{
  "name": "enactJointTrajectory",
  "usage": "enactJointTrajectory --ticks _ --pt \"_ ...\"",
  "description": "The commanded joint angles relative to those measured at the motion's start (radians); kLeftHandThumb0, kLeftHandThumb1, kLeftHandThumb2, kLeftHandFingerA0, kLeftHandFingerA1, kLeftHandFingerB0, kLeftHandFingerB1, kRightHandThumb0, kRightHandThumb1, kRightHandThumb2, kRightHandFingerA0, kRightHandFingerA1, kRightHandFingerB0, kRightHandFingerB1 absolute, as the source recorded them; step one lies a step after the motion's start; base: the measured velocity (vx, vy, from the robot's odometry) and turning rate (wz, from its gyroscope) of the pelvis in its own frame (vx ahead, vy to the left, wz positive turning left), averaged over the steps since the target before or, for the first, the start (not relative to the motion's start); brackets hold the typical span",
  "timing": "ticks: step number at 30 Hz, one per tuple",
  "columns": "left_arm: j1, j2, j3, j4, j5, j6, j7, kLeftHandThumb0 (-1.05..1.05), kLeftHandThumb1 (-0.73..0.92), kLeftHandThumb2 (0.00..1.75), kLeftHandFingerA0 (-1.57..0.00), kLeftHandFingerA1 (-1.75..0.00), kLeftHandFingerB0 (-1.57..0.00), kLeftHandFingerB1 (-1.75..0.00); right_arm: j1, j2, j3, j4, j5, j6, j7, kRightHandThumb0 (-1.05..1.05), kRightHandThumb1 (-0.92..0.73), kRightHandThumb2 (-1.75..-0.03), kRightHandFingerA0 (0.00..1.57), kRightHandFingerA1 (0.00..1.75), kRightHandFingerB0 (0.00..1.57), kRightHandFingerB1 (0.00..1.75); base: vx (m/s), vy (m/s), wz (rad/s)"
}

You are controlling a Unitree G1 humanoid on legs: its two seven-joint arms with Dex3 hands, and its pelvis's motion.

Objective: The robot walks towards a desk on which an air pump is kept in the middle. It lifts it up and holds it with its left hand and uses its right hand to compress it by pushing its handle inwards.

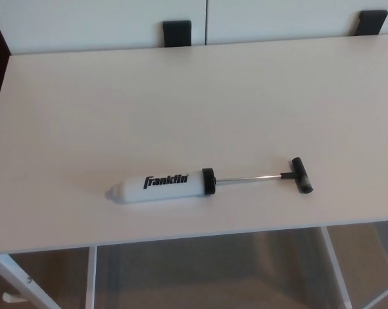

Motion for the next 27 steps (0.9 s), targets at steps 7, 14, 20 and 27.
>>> enactJointTrajectory --ticks 7,14,20,27 --pt "-0.620 0.156 -1.093 0.142 0.908 0.026 -0.222 -0.45 0.40 0.62 -0.27 -0.40 -0.14 -0.32 0.000 -0.022 0.000 -0.028 0.000 0.050 -0.018 -0.26 -0.58 -0.57 0.85 0.54 0.67 0.48 0.00 0.000 0.00" --pt "-0.677 0.080 -1.275 0.277 0.987 0.029 -0.268 -0.57 0.41 0.68 -0.25 -0.41 -0.13 -0.35 -0.014 -0.032 0.002 0.008 -0.009 0.033 -0.008 -0.28 -0.56 -0.58 0.91 0.54 0.76 0.50 0.00 0.000 0.00" --pt "-0.720 0.032 -1.394 0.362 0.988 0.063 -0.273 -0.60 0.40 0.71 -0.28 -0.43 -0.13 -0.35 -0.025 -0.042 0.004 0.051 -0.014 -0.001 0.018 -0.29 -0.57 -0.58 0.93 0.53 0.76 0.50 0.00 0.000 0.00" --pt "-0.783 -0.037 -1.507 0.459 0.969 0.128 -0.265 -0.52 0.46 0.54 -0.21 -0.32 -0.17 -0.27 -0.014 -0.034 0.020 0.005 -0.022 0.005 0.013 -0.29 -0.55 -0.57 0.92 0.55 0.78 0.50 0.00 0.000 0.00"
